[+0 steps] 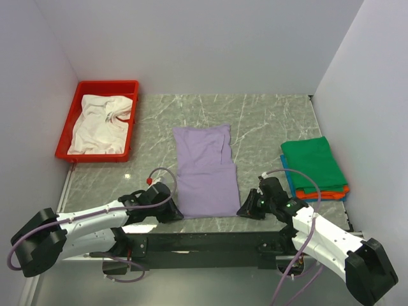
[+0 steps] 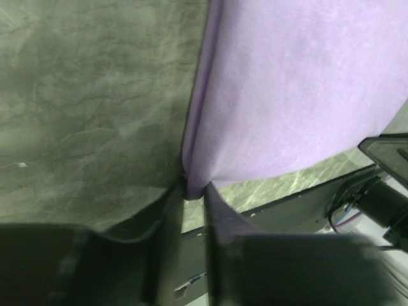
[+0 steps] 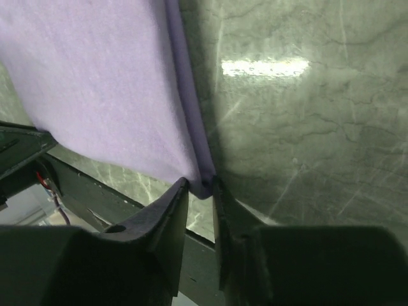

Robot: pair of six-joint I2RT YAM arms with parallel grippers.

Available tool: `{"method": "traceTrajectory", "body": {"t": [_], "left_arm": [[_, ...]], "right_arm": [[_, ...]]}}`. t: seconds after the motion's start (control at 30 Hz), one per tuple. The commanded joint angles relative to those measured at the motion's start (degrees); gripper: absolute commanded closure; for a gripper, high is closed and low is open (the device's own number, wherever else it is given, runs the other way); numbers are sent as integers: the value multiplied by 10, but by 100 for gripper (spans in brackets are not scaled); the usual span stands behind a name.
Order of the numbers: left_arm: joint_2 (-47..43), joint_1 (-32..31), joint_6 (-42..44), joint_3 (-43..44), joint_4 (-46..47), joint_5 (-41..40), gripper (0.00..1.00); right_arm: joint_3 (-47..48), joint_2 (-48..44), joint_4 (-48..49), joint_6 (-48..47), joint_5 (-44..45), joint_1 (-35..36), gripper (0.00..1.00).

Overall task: Fold and stack the t-shirts
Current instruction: Fold the tshirt

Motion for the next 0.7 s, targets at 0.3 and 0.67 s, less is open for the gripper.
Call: {"method": "traceTrajectory", "body": {"t": [0.3, 0.67], "left_arm": [[16, -36, 13, 29, -63, -30, 99], [-124, -103, -10, 55, -211, -51, 99]], "right_arm": [[11, -43, -27, 0, -10, 10, 100], [31, -169, -150, 23, 3, 90, 100]]}}
